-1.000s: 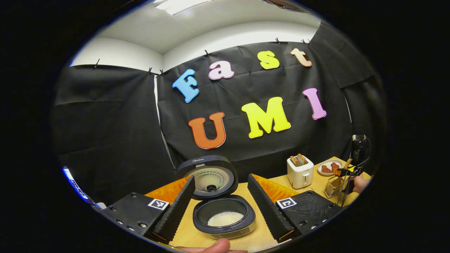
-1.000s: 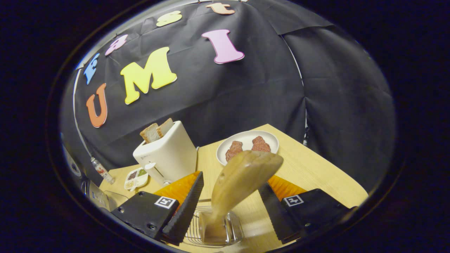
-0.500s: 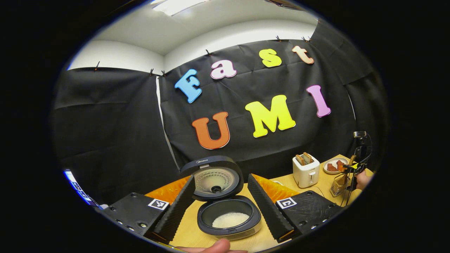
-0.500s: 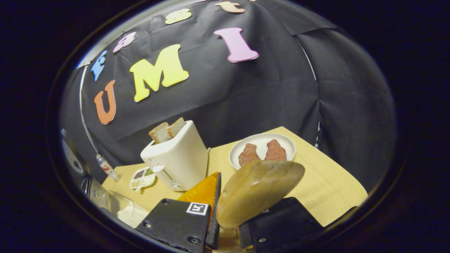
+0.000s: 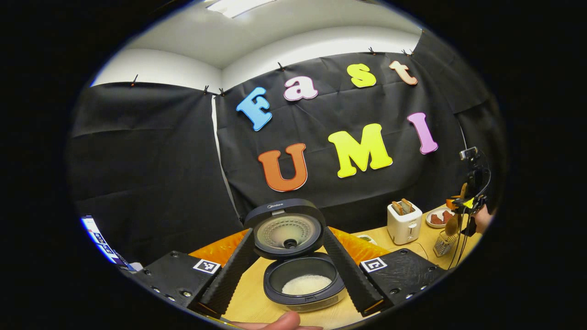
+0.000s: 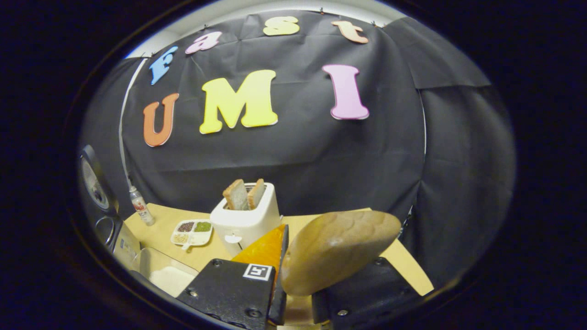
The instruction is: Close the left gripper, press the button to open the rice cooker; take a wooden spoon from the chopstick holder with the right hand, scoop a spoonful of rice and pour it into the rice cooker, then put the wooden spoon back into the chopstick holder.
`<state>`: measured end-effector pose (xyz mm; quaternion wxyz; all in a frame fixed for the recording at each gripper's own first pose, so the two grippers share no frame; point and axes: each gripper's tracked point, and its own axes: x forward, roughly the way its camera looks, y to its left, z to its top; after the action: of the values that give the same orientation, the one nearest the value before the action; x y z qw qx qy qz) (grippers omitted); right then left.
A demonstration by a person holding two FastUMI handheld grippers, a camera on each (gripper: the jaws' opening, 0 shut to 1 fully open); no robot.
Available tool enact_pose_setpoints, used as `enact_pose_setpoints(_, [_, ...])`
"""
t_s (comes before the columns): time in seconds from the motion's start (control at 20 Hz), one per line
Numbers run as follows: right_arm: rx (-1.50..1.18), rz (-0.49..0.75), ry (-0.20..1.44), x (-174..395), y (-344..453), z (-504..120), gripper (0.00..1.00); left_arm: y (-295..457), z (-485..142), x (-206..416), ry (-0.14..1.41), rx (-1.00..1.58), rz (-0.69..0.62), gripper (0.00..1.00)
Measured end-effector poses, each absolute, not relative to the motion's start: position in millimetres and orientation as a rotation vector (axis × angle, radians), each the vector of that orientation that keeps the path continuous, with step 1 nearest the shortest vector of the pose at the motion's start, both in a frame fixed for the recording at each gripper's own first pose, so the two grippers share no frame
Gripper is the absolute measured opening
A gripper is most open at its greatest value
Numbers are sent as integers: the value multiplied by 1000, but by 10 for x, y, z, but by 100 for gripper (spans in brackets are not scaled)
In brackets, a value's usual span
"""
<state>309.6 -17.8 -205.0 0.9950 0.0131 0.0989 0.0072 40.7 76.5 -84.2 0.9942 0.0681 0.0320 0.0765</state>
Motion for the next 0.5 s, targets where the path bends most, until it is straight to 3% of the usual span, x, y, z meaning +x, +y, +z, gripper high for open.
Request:
enact_pose_setpoints(0.25, [-72,99,142,2905,524,-1512,23,994,-938,354,84,109,181,95])
enact_pose_setpoints(0.5, [-40,198,167,2768,1356,-1622,23,1119,-1019,313,99,105,190,95])
